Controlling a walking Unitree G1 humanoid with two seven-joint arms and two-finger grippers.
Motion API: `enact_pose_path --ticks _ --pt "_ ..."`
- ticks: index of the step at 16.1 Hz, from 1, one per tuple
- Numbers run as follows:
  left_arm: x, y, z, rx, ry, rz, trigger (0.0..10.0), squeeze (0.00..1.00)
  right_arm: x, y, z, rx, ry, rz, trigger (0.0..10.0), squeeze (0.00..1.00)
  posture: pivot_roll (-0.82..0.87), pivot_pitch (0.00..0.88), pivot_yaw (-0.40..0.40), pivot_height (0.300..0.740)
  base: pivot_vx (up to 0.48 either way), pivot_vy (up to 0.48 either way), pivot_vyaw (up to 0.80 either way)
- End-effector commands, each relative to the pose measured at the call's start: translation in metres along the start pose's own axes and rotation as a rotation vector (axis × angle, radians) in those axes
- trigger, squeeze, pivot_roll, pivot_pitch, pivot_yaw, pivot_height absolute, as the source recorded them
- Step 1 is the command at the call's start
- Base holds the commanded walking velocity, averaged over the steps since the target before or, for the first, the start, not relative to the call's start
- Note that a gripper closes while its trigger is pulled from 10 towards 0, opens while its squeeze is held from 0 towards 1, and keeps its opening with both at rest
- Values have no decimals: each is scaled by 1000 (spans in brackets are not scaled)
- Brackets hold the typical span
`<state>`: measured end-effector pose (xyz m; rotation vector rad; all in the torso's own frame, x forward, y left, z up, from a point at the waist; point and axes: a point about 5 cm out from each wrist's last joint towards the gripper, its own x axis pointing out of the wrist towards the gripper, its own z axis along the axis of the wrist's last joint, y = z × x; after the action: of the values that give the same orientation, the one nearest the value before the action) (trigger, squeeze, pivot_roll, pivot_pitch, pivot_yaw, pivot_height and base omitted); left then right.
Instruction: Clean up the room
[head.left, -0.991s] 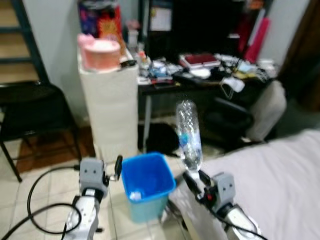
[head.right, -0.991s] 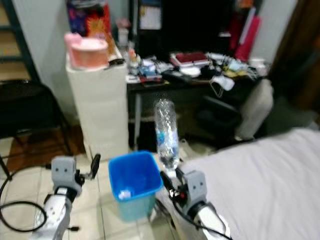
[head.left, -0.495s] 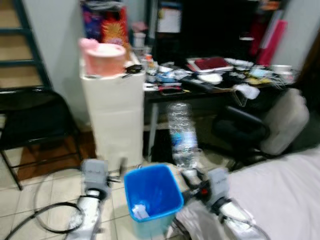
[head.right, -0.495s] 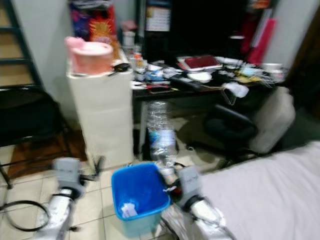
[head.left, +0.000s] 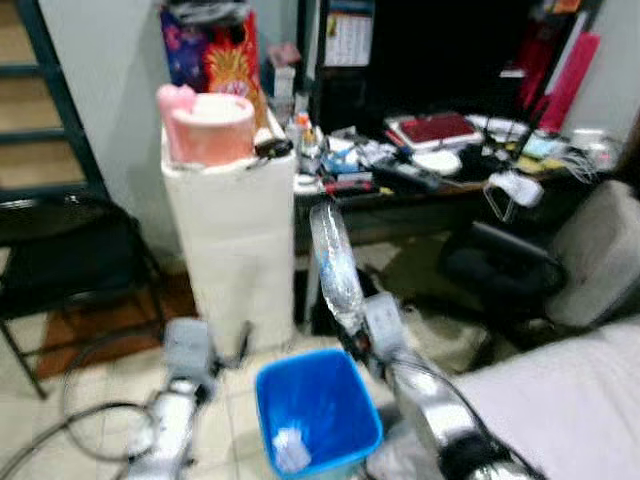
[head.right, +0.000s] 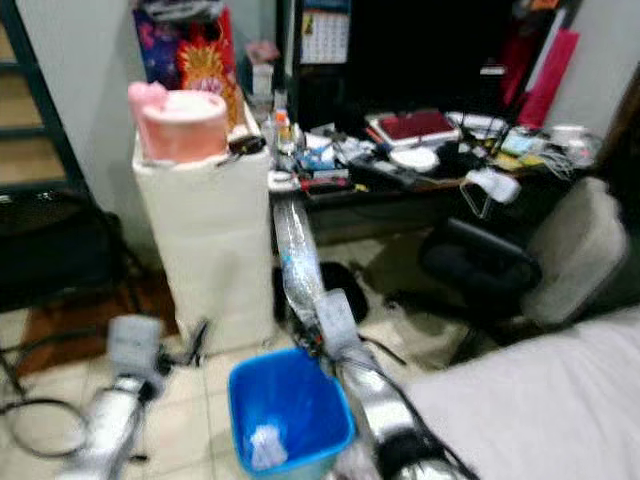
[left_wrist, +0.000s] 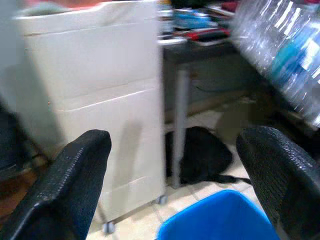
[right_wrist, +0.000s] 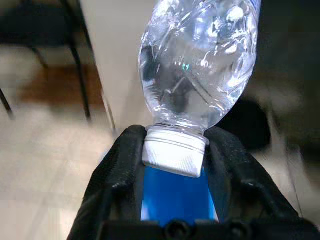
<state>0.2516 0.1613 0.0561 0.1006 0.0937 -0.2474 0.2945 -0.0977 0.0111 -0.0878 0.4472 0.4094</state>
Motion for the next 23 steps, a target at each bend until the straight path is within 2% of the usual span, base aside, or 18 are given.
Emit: enact_pose_path --ticks 1,4,5,6,7,9,13,14,15,16,17,18,19,20,21,23 --pt "-5 -1 -3 48 22 -30 10000 0 3 6 0 -25 12 -11 10000 0 219 89 -53 740 0 0 0" --pt "-17 -17 7 128 10 -179 10000 0 10 16 -9 -72 94 -35 10000 0 295 193 -40 740 0 0 0" --pt "-31 -26 10 182 19 -269 10000 0 13 23 -11 -83 127 -37 10000 0 319 227 -39 740 0 0 0" --pt "-38 -27 8 201 37 -290 10000 0 13 25 -10 -94 135 -38 10000 161 334 247 -41 740 0 0 0" --pt "-45 -28 4 201 57 -296 10000 0 14 26 -10 -99 146 -43 10000 1000 338 250 -43 740 0 0 0" --pt "-61 -35 -2 169 100 -279 10000 0 17 23 -3 -124 158 -71 10000 1000 353 256 -58 740 0 0 0" --pt "-66 -41 -1 139 112 -255 10000 0 22 19 11 -128 111 -98 10000 1000 345 249 -65 740 0 0 0" --pt "-66 -40 -2 136 116 -238 10000 0 23 9 27 -115 25 -144 10000 0 316 223 -73 740 0 0 0" --pt "-66 -37 -3 136 114 -218 10000 0 21 -4 40 -86 -70 -187 10000 0 291 194 -80 740 0 0 0" --pt "-67 -36 -3 135 111 -211 10000 0 20 -9 44 -71 -106 -200 10000 0 291 194 -80 740 0 0 0" --pt "-61 -31 -2 112 94 -167 10000 0 11 -29 47 -50 -194 -250 10000 0 229 118 -87 740 0 0 0" --pt "-61 -31 -2 112 94 -167 10000 0 11 -29 47 -50 -194 -250 10000 0 229 118 -87 740 0 0 0" --pt "-54 -28 1 75 58 -114 10000 0 -8 -56 40 -35 -275 -342 10000 0 186 67 -85 740 0 0 0" --pt "-48 -25 5 50 29 -73 10000 0 -25 -71 33 -10 -327 -396 10000 0 147 27 -76 740 0 0 0" --pt "-40 -22 10 42 -2 -41 10000 0 -46 -82 25 10 -381 -447 10000 0 108 0 -65 740 0 0 0" --pt "-29 -18 16 10 -34 -3 10000 0 -72 -89 20 38 -448 -491 10000 0 62 0 -48 740 0 0 0"
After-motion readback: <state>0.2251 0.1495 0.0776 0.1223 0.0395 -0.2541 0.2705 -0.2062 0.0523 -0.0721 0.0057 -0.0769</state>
